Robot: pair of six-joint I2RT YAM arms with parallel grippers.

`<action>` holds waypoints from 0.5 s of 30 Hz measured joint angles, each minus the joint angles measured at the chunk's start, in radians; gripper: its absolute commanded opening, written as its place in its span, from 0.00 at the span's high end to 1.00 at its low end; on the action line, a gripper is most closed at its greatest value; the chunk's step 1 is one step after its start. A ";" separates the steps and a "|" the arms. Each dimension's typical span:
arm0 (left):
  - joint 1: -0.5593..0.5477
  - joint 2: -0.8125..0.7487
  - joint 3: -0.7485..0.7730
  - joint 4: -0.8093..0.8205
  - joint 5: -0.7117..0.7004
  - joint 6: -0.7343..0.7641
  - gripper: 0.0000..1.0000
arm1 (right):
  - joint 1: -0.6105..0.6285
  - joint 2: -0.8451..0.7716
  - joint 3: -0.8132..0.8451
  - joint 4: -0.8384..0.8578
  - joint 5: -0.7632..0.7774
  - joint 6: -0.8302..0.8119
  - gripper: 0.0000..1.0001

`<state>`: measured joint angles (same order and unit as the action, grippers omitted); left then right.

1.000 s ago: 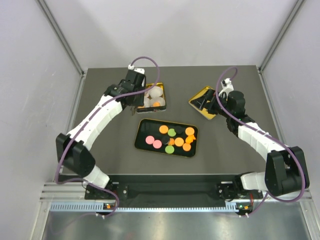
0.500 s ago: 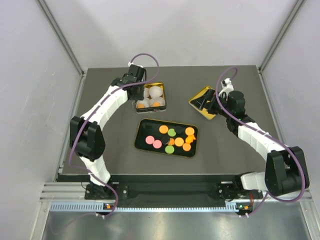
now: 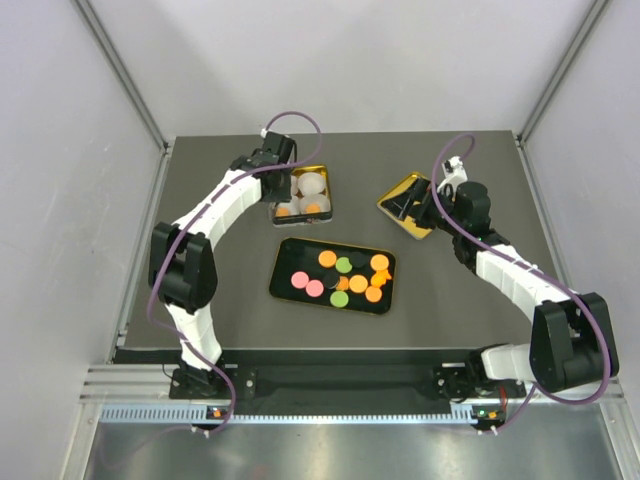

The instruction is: Pack the cookies

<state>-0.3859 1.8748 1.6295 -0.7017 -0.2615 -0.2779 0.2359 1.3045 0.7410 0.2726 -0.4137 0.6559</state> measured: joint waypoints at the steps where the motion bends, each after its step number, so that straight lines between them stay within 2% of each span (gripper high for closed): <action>1: 0.000 0.000 0.000 0.001 0.000 -0.001 0.71 | 0.000 0.000 0.000 0.000 0.000 0.000 0.00; 8: 0.000 0.000 0.000 0.010 -0.001 -0.008 0.68 | 0.000 0.000 0.000 0.000 0.000 0.000 0.00; 15: 0.000 0.002 0.002 0.016 -0.010 -0.008 0.59 | 0.000 0.000 0.000 0.000 0.000 0.000 0.00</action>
<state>-0.3859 1.8771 1.6318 -0.6861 -0.2714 -0.2859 0.2359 1.3045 0.7410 0.2726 -0.4137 0.6556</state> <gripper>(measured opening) 0.399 0.996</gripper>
